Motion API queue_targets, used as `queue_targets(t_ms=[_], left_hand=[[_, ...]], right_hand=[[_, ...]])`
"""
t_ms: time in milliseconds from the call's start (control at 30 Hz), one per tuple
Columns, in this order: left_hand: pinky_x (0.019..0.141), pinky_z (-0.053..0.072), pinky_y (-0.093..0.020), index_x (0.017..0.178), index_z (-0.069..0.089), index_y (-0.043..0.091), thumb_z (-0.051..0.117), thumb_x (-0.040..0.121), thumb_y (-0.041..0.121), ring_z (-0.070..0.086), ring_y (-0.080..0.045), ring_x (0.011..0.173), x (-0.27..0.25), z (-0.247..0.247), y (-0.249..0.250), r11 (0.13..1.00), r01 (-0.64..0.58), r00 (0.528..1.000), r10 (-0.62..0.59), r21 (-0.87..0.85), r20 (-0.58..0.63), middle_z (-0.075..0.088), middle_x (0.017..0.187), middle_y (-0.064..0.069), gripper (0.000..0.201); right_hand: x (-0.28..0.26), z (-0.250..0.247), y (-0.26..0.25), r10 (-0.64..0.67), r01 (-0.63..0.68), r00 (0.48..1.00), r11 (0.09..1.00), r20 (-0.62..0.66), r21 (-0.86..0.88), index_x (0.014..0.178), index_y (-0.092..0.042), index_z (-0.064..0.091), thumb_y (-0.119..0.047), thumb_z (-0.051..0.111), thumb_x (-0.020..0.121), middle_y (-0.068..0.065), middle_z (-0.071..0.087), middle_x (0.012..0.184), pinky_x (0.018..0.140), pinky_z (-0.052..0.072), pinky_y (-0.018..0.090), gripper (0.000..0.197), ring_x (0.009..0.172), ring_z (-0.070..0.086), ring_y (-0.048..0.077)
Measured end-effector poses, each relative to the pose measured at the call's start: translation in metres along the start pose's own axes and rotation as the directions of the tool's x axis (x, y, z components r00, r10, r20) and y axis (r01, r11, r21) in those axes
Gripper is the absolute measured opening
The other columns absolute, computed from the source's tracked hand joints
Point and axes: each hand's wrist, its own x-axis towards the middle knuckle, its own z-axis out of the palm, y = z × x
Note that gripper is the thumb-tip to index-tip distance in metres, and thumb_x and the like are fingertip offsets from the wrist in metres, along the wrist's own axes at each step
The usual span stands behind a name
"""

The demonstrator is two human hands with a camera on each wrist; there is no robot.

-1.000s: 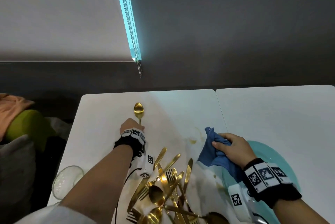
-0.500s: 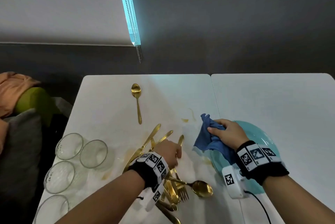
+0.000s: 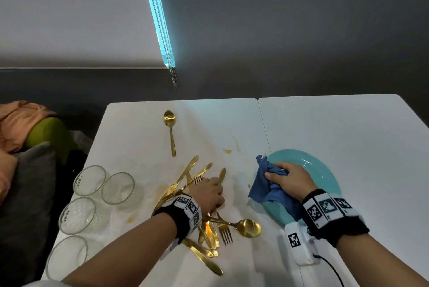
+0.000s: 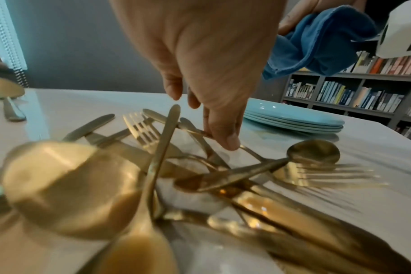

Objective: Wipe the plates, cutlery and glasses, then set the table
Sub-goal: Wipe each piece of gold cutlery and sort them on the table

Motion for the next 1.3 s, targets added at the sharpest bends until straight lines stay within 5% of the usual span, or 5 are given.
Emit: queue_targets(t_ms=[400,700,933,1067,1300], left_hand=[[0.103,0.03,-0.039,0.115,0.056,0.008,0.04,0.096,0.012,0.042,-0.028,0.12,-0.01,-0.029,-0.036,0.97,0.088,0.996,-0.086,0.226,-0.019,0.063,0.116,-0.01,0.025],[0.101,0.028,-0.037,0.115,0.051,0.011,0.037,0.095,0.013,0.061,-0.025,0.102,-0.034,-0.018,-0.048,0.886,0.459,0.887,-0.461,-0.065,-0.018,0.068,0.107,-0.005,0.024],[0.094,0.042,-0.026,0.1,0.059,0.02,0.042,0.094,0.014,0.063,-0.014,0.094,-0.041,-0.025,-0.055,0.309,0.435,0.699,-0.708,-0.846,0.101,0.071,0.096,0.007,0.019],[0.043,0.043,-0.01,0.079,0.053,0.009,0.048,0.092,-0.002,0.053,-0.006,0.047,-0.038,-0.052,-0.035,-0.283,0.036,0.765,-0.609,-0.959,0.209,0.057,0.067,-0.007,0.018],[0.036,0.031,-0.017,0.071,0.051,0.011,0.05,0.09,-0.002,0.042,-0.006,0.035,-0.03,-0.062,-0.008,-0.347,-0.04,0.82,-0.547,-0.937,0.168,0.053,0.059,-0.009,0.023]], right_hand=[[-0.013,0.014,-0.009,0.007,-0.007,1.0,1.0,0.0,-0.021,0.102,-0.015,0.069,-0.024,0.07,0.081,0.006,0.071,0.093,0.085,0.051,0.033,0.023,0.092,0.065,0.023],[-0.016,0.039,-0.034,-0.019,0.02,1.0,0.999,0.022,-0.041,0.096,-0.017,0.068,-0.024,0.067,0.083,0.004,0.068,0.087,0.072,0.047,0.024,0.015,0.085,0.063,0.02],[-0.012,0.062,-0.051,0.034,-0.031,0.997,0.998,-0.067,0.046,0.09,-0.005,0.067,-0.026,0.056,0.091,0.015,0.067,0.087,0.073,0.047,0.031,0.024,0.082,0.06,0.025],[-0.005,0.086,-0.061,0.254,-0.215,0.967,0.862,-0.023,0.458,0.081,-0.007,0.064,-0.038,0.055,0.091,0.021,0.066,0.094,0.088,0.051,0.043,0.035,0.088,0.062,0.031],[0.019,0.096,-0.071,0.335,-0.276,0.941,0.824,-0.033,0.495,0.078,-0.007,0.065,-0.048,0.077,0.066,0.022,0.068,0.1,0.093,0.051,0.047,0.044,0.095,0.065,0.035]])
